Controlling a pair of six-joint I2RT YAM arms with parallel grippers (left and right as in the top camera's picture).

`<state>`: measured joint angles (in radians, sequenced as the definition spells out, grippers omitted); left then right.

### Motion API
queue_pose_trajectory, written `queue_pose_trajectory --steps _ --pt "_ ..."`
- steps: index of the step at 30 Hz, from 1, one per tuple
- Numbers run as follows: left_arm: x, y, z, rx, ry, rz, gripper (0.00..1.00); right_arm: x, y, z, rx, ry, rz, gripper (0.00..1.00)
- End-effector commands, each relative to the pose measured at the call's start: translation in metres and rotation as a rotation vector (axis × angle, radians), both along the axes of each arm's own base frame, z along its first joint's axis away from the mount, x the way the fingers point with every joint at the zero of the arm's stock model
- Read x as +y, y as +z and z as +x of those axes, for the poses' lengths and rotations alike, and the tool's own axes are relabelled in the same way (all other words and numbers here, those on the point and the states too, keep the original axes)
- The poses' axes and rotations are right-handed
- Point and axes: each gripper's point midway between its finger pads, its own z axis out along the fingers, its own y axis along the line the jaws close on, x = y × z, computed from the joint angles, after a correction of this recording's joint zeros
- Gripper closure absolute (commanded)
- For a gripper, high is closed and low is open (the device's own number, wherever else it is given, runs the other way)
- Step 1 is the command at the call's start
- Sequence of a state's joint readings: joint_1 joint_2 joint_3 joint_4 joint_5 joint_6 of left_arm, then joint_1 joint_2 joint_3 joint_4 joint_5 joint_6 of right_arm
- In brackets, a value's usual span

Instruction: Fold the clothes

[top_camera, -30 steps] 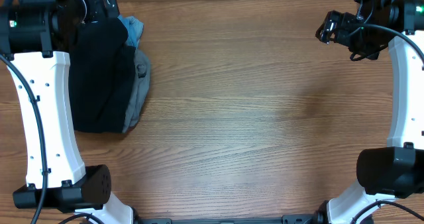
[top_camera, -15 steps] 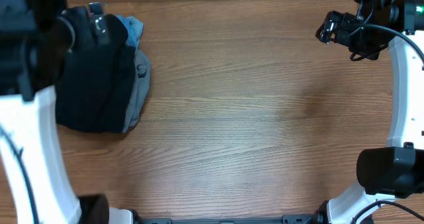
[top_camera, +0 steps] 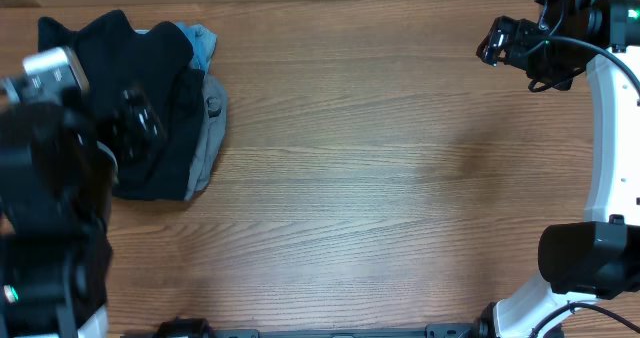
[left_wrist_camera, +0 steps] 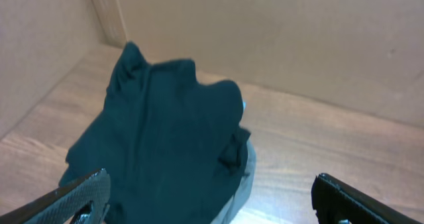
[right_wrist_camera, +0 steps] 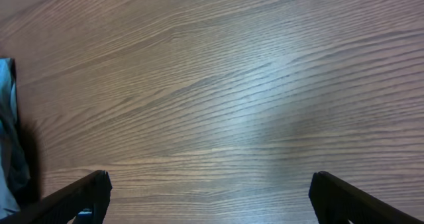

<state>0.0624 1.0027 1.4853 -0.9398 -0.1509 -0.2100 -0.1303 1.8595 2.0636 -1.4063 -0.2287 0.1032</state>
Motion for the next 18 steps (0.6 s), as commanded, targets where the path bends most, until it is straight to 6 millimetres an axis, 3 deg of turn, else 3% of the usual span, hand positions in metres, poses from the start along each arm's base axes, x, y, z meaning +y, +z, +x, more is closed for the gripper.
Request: queue_pose_trajectory --steps 1,10,18 --pt "0.000 -0.014 -0.034 -0.098 0.014 -0.006 0.00 -0.002 0.020 -0.002 -0.059 0.001 -0.014 0.00" --pt "-0.003 -0.087 -0.081 -0.280 0.017 -0.006 0.00 -0.002 0.020 -0.002 -0.059 0.001 -0.014 0.00" --pt "-0.004 -0.145 -0.083 -0.361 0.019 -0.013 0.00 -0.002 0.020 -0.002 -0.059 0.001 -0.014 0.00"
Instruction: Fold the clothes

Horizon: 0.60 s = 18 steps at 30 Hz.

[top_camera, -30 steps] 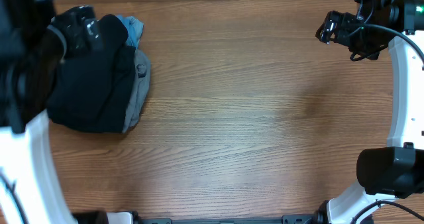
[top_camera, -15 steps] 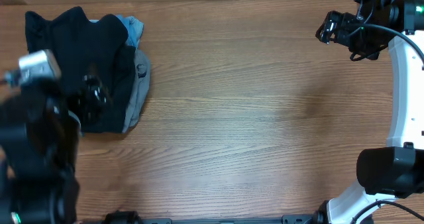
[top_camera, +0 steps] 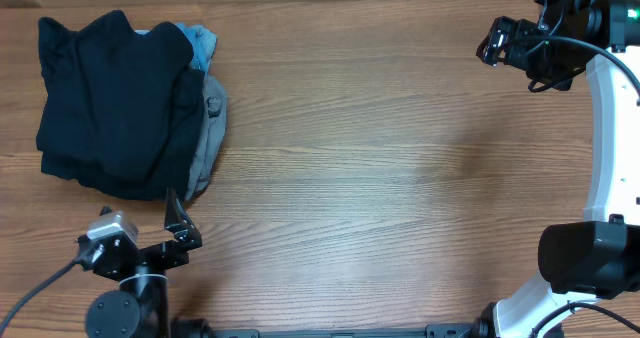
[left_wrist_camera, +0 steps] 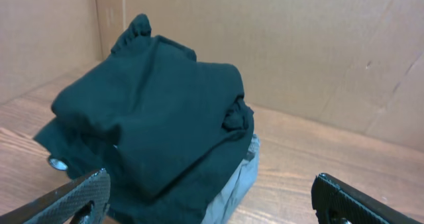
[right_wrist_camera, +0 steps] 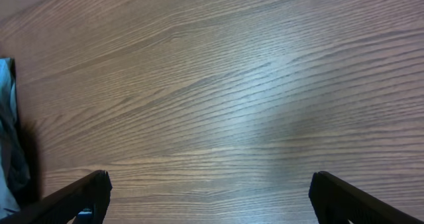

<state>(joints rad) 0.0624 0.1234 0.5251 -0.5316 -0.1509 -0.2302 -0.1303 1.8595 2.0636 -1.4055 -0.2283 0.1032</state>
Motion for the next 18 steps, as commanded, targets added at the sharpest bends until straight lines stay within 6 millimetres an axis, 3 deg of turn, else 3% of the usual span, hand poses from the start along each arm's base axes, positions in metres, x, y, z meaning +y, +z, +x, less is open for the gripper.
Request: queue_pose_trajectory --steps 1,12,18 --pt "0.002 -0.020 0.002 -0.044 0.012 -0.027 0.00 -0.002 0.020 -0.002 -0.058 0.001 -0.014 0.00" --pt "-0.005 -0.068 0.038 -0.143 -0.033 -0.041 0.00 -0.002 0.020 -0.002 -0.058 0.001 -0.014 0.00" --pt "-0.005 -0.081 0.044 -0.188 -0.034 -0.097 0.00 -0.002 0.020 -0.002 -0.058 0.001 -0.014 0.00"
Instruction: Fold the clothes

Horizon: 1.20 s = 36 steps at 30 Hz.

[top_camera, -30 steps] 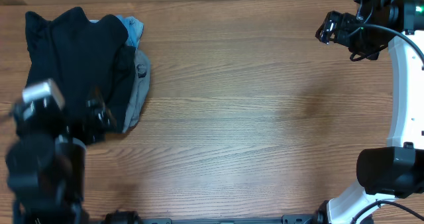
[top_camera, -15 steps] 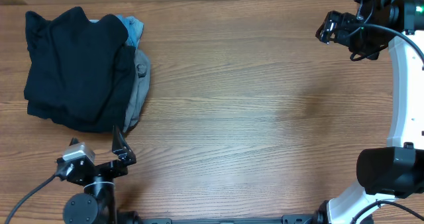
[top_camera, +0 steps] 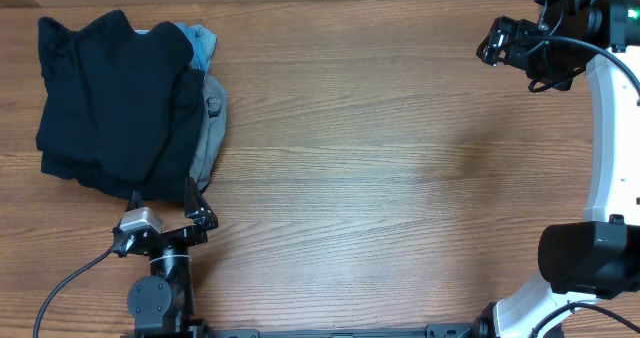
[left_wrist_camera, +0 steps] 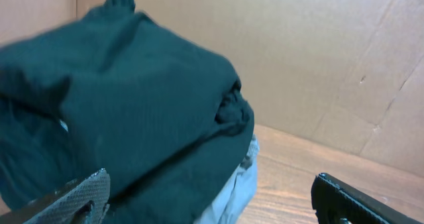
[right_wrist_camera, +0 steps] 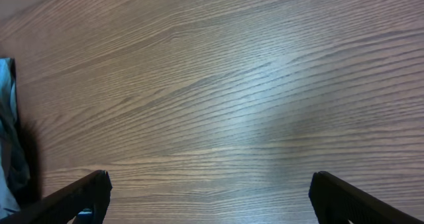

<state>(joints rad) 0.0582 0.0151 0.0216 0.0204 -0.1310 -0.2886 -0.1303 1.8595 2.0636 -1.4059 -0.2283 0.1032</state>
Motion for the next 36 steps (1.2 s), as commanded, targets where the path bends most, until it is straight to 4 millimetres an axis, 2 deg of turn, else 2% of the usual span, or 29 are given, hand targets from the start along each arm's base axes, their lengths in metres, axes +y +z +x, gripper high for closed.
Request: queue_pose_trajectory --steps 1,5,8,26,29,31,33,35,36 --pt "-0.003 -0.002 0.001 -0.018 -0.016 -0.047 0.00 -0.002 0.020 -0.002 -0.059 0.001 -0.014 0.00" --pt "-0.003 -0.006 0.001 -0.001 -0.016 -0.048 0.00 -0.002 0.020 -0.002 -0.059 0.001 -0.014 0.00" --pt "-0.004 -0.027 0.001 0.085 -0.017 -0.053 0.00 -0.002 0.020 -0.002 -0.059 0.001 -0.014 0.00" --pt "-0.004 -0.027 0.001 0.086 -0.018 -0.053 0.00 -0.001 0.022 0.001 -0.071 -0.004 -0.008 0.00" --pt "-0.004 -0.027 0.001 0.086 -0.018 -0.053 0.00 -0.017 0.029 0.011 -0.123 -0.042 -0.090 0.00" --pt "-0.004 -0.027 0.001 0.085 -0.018 -0.053 0.00 -0.027 0.051 0.016 -0.212 -0.075 -0.149 0.00" --pt "-0.004 -0.027 0.001 0.085 -0.018 -0.053 0.00 -0.026 0.084 0.017 -0.330 -0.080 -0.161 0.00" --pt "-0.004 -0.027 0.001 0.086 -0.018 -0.053 0.00 -0.019 0.123 0.007 -0.452 -0.075 -0.170 0.00" --pt "-0.004 -0.027 0.001 0.086 -0.018 -0.053 0.00 -0.016 0.136 0.001 -0.487 -0.070 -0.172 0.00"
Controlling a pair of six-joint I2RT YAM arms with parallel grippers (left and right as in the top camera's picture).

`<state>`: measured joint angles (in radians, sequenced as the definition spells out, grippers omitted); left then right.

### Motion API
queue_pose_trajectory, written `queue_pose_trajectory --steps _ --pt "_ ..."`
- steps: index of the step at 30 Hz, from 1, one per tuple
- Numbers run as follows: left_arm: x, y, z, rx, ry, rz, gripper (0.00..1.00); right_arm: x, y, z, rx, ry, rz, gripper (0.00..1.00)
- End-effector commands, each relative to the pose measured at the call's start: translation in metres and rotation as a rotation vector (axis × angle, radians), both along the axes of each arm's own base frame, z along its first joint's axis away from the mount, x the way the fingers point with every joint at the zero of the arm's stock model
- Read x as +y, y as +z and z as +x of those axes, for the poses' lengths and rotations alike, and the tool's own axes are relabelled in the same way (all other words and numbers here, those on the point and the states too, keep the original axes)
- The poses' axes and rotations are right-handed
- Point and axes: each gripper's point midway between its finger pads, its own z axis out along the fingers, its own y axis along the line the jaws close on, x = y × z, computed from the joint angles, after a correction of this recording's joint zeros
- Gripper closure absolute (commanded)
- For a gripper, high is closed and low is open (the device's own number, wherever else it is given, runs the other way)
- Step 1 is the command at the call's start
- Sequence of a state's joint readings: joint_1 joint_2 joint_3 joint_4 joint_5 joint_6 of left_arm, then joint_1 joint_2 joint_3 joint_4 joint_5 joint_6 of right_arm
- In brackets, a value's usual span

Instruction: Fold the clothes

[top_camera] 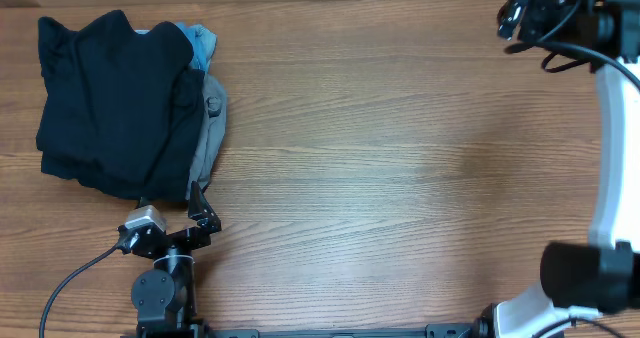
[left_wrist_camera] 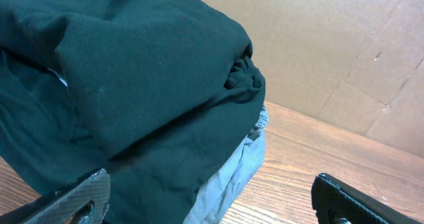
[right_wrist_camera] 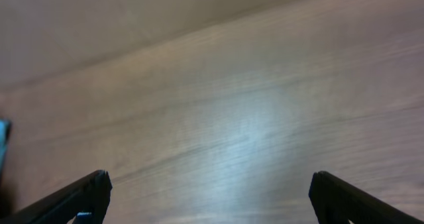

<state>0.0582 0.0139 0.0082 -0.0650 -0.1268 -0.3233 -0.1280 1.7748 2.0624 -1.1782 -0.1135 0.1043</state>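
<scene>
A pile of clothes lies at the table's far left: a dark navy garment (top_camera: pixel 110 98) on top, a grey one (top_camera: pixel 210 128) and a light blue one (top_camera: pixel 200 40) showing beneath it. My left gripper (top_camera: pixel 168 200) sits low at the pile's front edge, open and holding nothing. In the left wrist view the dark garment (left_wrist_camera: pixel 132 71) fills the left side and the pale grey cloth (left_wrist_camera: pixel 235 168) hangs below it, between the open fingers of the left gripper (left_wrist_camera: pixel 209 187). My right gripper (top_camera: pixel 515 16) is at the far right corner, open over bare wood (right_wrist_camera: pixel 209 184); that view is blurred.
The wooden table (top_camera: pixel 400 178) stretches between the two arms. A cardboard wall (left_wrist_camera: pixel 318 45) stands behind the pile. The left arm's base (top_camera: pixel 160 298) is at the front edge, and the right arm's white link (top_camera: pixel 610 148) runs down the right side.
My right gripper has moved from the right side toward the far right corner. The left gripper has come slightly nearer the pile's front edge. Both are still open.
My left arm was first raised over the pile, blurred. Then it was low at the front left of the table, then at the pile's front edge, and now a little closer. The right gripper held one place throughout, then shifted to the far corner. The pile is unchanged.
</scene>
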Motion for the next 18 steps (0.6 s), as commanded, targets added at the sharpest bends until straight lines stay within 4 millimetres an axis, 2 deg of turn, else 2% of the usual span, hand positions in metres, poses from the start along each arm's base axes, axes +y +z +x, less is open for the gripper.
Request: queue_pose_trajectory --steps 1,3,6,8,13,18 --pt "-0.003 0.000 0.000 -0.006 -0.014 -0.014 0.00 0.012 0.085 -0.039 -0.224 0.007 -0.045 0.00" --pt "-0.003 0.000 0.000 -0.006 -0.014 -0.014 0.00 0.021 0.094 -0.059 -0.273 0.024 -0.048 0.00" --pt "-0.003 0.000 0.000 -0.006 -0.014 -0.014 0.00 0.036 0.083 -0.086 -0.335 0.060 -0.051 0.00" --pt "-0.003 0.000 0.000 -0.006 -0.014 -0.014 0.00 0.046 0.060 -0.112 -0.439 0.085 -0.052 0.00" --pt "-0.003 0.000 0.000 -0.006 -0.014 -0.014 0.00 0.062 0.013 -0.152 -0.549 0.146 -0.027 0.00" --pt "-0.003 0.000 0.000 -0.006 -0.014 -0.014 0.00 0.063 -0.019 -0.189 -0.623 0.149 -0.032 0.00"
